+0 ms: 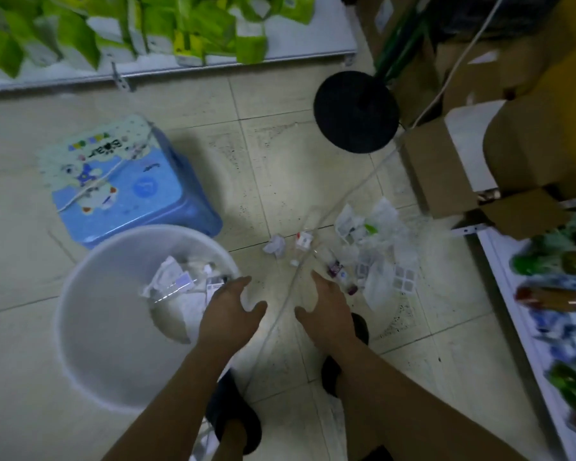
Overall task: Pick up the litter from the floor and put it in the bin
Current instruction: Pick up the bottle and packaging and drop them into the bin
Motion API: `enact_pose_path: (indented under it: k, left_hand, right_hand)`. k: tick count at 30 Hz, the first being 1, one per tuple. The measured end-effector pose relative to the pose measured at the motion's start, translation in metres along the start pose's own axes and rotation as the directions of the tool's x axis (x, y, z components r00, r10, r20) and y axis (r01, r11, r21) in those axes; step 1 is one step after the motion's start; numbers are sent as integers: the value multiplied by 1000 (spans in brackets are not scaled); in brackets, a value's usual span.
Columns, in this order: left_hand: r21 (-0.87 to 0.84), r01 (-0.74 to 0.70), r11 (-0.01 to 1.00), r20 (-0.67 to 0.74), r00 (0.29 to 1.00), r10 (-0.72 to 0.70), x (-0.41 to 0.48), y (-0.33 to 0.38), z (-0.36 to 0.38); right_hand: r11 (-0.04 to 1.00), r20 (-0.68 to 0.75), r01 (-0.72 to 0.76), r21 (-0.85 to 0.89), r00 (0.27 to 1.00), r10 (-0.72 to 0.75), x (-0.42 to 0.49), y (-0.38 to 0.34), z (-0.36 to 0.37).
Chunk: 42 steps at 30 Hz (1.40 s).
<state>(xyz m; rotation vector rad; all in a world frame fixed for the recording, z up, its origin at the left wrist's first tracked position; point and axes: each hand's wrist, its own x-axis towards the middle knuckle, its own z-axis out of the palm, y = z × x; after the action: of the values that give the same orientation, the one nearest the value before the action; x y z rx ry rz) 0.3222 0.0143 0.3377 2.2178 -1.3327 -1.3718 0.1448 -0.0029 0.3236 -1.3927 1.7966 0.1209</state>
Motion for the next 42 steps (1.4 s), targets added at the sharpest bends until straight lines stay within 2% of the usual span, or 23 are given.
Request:
enact_pose_path:
  k: [4, 8, 13, 17, 23, 26, 30, 34, 35, 39, 42]
  left_hand:
    - [56, -56, 997, 41, 998, 54, 22, 60, 47]
    - [122, 71, 990, 116, 990, -85, 49, 102, 94]
    - [134, 207, 969, 74, 973, -219, 95, 116, 134]
    - [166, 250, 954, 58, 963, -262, 137, 93, 155]
    - [174, 251, 952, -3, 967, -255, 229, 43, 195]
    - [233, 178, 956, 9, 983, -185, 280, 10, 225]
    - [300, 235, 924, -38, 971, -235, 328, -41, 264]
    - [391, 97, 915, 71, 988, -135, 350, -76, 286]
    - [376, 97, 921, 73, 988, -134, 353, -80, 289]
    - [263, 196, 945, -75, 980, -182, 351, -86, 288]
    - [169, 238, 956, -145, 966, -215, 335, -77, 271]
  right_hand:
    - [995, -17, -60, 79, 998, 62, 24, 54, -42]
    - [987, 21, -82, 136, 997, 80, 56, 110, -76]
    - [985, 129, -130, 117, 985, 115, 106, 159, -91]
    - [989, 179, -123, 81, 978, 106, 149, 181, -73]
    - [997, 225, -74, -21, 971, 77, 221, 204, -3]
    - [995, 200, -44, -95, 978, 62, 264, 215, 37]
    - [960, 136, -54, -275, 986, 94, 313, 231, 78]
    - [914, 68, -64, -401, 993, 99, 342, 241, 100]
    - [911, 79, -61, -408, 992, 102, 348, 242, 104]
    - [923, 51, -83, -375, 993, 110, 358, 233, 107]
    - [977, 9, -164, -137, 986, 167, 342, 221, 95]
